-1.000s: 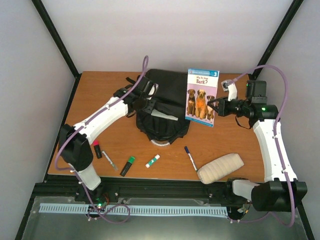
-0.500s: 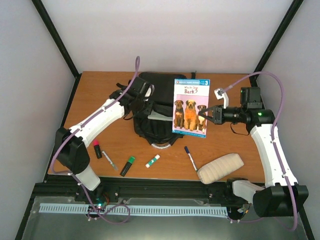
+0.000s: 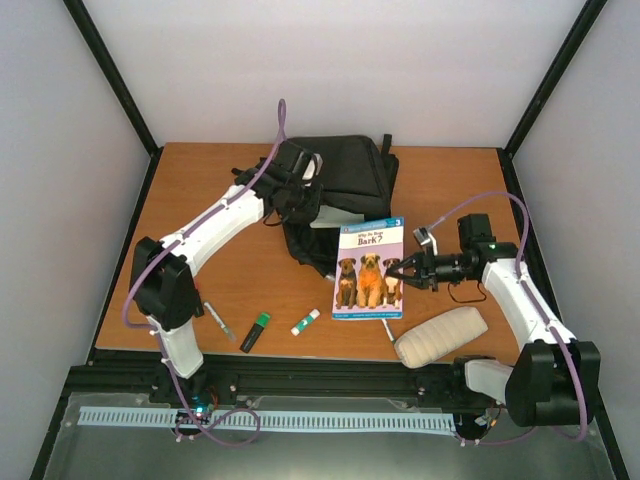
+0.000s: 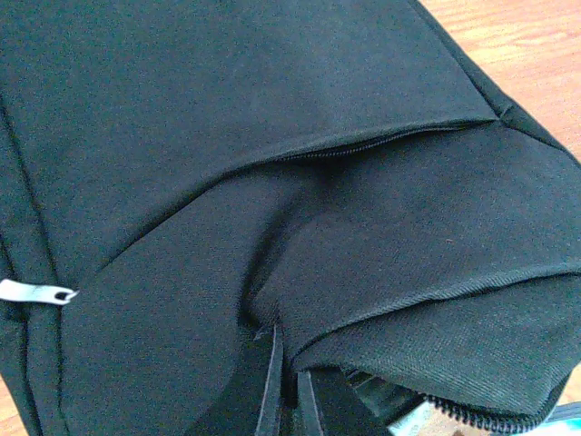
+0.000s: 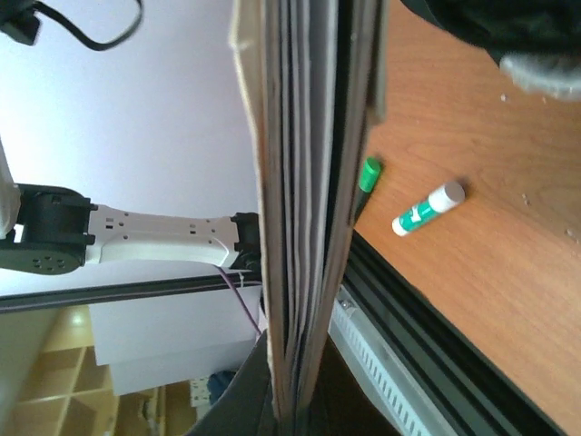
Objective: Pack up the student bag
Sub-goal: Place the book in the student bag.
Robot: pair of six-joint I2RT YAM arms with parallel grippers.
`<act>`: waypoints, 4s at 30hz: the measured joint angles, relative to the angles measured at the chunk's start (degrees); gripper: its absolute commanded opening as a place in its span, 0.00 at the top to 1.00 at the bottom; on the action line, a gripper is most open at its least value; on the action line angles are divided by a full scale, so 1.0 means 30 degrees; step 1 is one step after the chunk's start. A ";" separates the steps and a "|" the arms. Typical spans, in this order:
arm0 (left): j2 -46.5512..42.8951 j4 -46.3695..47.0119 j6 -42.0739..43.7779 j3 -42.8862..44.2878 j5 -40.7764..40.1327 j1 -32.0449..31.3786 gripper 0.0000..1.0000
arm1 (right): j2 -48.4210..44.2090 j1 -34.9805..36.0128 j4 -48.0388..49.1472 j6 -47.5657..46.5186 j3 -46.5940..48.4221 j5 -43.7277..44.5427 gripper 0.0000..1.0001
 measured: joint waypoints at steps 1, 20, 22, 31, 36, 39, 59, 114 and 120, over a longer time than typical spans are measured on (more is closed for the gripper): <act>0.0080 0.0000 -0.0102 0.0146 0.0051 0.0000 0.99 | 0.0007 0.0000 0.0211 0.0415 -0.0510 -0.0029 0.97; 0.0182 -0.0007 -0.0335 0.0852 0.1209 0.0036 0.99 | 0.1311 0.1027 0.4255 0.3344 -0.2375 0.2164 0.97; 0.0182 -0.0036 -0.0328 0.0852 0.1282 0.0036 0.99 | 0.2732 0.1239 0.4182 0.2980 -0.1231 0.2237 0.97; 0.0175 -0.0015 -0.0321 0.0852 0.1756 0.0066 0.99 | 0.7613 0.1931 0.4146 0.1727 0.2448 0.1872 0.97; 0.0131 -0.0022 -0.0255 0.0852 0.1792 0.0066 0.99 | 1.0375 0.2040 0.4182 0.0787 0.3490 0.1530 0.97; 0.0117 -0.0087 -0.0117 0.0882 0.1800 0.0066 0.99 | 1.1781 0.2040 0.4328 0.0138 0.3898 0.1304 0.97; 0.0117 -0.0670 0.0903 0.1392 0.2047 0.0073 0.99 | 1.3362 0.2040 0.7038 0.0262 0.4612 0.0809 0.97; -0.0408 -0.0029 0.1603 0.0095 0.2892 0.0087 0.99 | 0.2805 1.0987 1.0899 -2.2695 -0.3104 2.6680 0.37; -0.0423 -0.0066 0.1741 0.0095 0.2885 0.0087 0.99 | 0.4160 1.1526 1.2014 -2.3380 -0.3089 2.7547 0.45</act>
